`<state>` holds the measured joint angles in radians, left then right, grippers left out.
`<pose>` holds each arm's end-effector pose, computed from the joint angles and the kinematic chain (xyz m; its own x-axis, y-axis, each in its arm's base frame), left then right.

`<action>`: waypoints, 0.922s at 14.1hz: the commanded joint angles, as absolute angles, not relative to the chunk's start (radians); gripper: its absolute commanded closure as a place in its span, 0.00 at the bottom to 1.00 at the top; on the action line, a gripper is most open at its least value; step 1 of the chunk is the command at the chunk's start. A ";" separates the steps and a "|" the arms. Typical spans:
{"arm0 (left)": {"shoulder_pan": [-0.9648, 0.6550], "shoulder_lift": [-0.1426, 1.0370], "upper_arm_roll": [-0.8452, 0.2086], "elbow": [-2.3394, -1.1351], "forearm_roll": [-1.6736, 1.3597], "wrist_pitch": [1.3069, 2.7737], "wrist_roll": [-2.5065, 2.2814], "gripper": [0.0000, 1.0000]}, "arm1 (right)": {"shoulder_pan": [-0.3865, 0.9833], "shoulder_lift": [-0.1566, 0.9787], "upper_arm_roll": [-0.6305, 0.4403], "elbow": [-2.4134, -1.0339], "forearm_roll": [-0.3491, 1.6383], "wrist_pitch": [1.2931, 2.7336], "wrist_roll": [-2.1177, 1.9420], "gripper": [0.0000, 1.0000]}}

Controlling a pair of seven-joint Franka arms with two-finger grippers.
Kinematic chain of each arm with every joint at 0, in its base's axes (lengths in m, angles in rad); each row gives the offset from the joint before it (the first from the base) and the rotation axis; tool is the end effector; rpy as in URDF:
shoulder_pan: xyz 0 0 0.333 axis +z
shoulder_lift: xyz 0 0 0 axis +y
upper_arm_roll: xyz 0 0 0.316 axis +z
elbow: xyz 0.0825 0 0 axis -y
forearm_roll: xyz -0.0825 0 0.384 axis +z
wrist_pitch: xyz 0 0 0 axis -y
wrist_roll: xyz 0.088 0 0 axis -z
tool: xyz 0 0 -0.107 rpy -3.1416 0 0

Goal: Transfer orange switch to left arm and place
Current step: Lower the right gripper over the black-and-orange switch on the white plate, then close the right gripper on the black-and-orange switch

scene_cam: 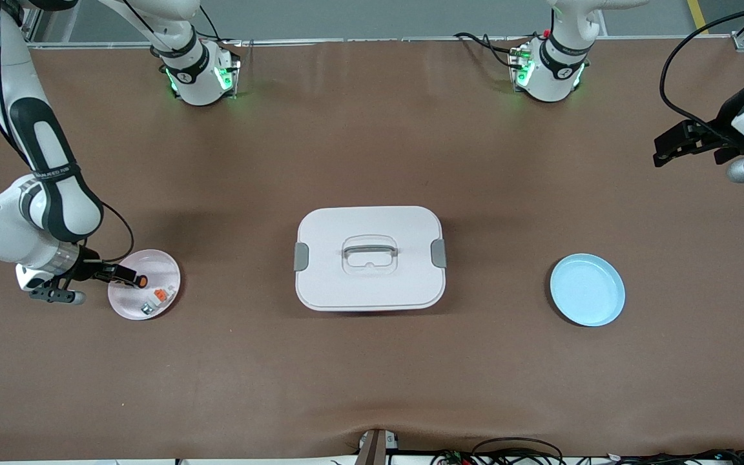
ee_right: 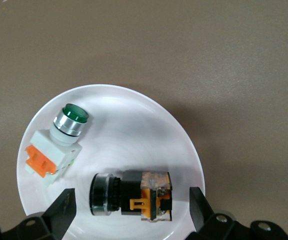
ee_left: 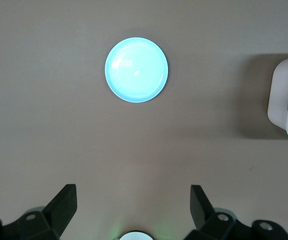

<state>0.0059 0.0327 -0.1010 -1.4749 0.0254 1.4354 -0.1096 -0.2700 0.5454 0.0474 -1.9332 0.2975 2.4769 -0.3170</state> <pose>0.5487 -0.0483 0.6398 0.9974 0.0179 -0.0691 0.0159 -0.9994 -0.0298 0.6078 -0.1396 0.2016 0.9879 -0.1507 0.0368 -0.1403 -0.9692 -0.2026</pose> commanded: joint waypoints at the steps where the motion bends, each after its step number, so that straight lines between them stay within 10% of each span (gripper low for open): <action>1: 0.006 0.037 -0.106 -1.462 0.044 1.420 -0.114 0.00 | -0.282 0.555 0.060 -1.936 0.322 2.494 -0.342 0.00; 13: 0.003 0.046 -0.106 -1.463 0.044 1.420 -0.114 0.00 | -0.275 0.574 0.060 -1.947 0.327 2.523 -0.330 0.00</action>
